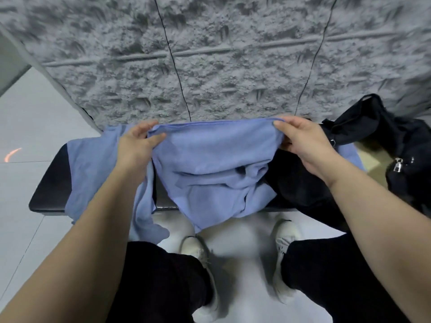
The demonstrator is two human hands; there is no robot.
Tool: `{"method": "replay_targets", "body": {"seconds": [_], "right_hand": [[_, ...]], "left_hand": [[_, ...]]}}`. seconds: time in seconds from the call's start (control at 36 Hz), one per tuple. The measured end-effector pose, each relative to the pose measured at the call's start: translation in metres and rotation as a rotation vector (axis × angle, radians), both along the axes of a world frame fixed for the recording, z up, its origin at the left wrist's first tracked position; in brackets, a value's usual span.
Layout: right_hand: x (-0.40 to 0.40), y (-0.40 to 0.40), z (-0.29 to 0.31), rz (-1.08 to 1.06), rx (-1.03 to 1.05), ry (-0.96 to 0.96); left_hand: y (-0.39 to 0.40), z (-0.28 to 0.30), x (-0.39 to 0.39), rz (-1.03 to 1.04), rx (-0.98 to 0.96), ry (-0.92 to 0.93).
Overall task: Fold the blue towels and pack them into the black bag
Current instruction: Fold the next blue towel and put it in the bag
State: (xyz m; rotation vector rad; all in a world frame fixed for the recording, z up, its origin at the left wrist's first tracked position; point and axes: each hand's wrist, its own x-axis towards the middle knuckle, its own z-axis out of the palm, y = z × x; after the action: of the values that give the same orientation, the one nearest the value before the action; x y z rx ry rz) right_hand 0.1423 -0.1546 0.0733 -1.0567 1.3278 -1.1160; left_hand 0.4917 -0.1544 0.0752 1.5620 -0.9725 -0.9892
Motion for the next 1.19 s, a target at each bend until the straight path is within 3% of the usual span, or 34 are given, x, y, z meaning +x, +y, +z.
{"method": "replay_targets", "body": {"seconds": [0.14,0.28,0.5,0.69,1.19], "right_hand": [[0.0,0.013,0.015,-0.036,-0.011,0.04],[-0.004,0.03,0.031,-0.021,0.004,0.098],[-0.014,0.055,0.066,-0.042,-0.044,0.102],[-0.014,0.063,0.088,0.092,-0.062,0.186],[0.011,0.001,0.093,0.039,0.093,0.114]], "left_hand": [[0.026,0.016,0.008,-0.118,0.087,-0.073],[0.047,0.04,0.01,-0.183,0.12,-0.026],[0.076,0.085,0.012,-0.265,0.03,0.113],[0.085,0.104,0.021,-0.24,-0.008,0.138],[0.004,0.102,0.025,-0.157,0.058,0.044]]}}
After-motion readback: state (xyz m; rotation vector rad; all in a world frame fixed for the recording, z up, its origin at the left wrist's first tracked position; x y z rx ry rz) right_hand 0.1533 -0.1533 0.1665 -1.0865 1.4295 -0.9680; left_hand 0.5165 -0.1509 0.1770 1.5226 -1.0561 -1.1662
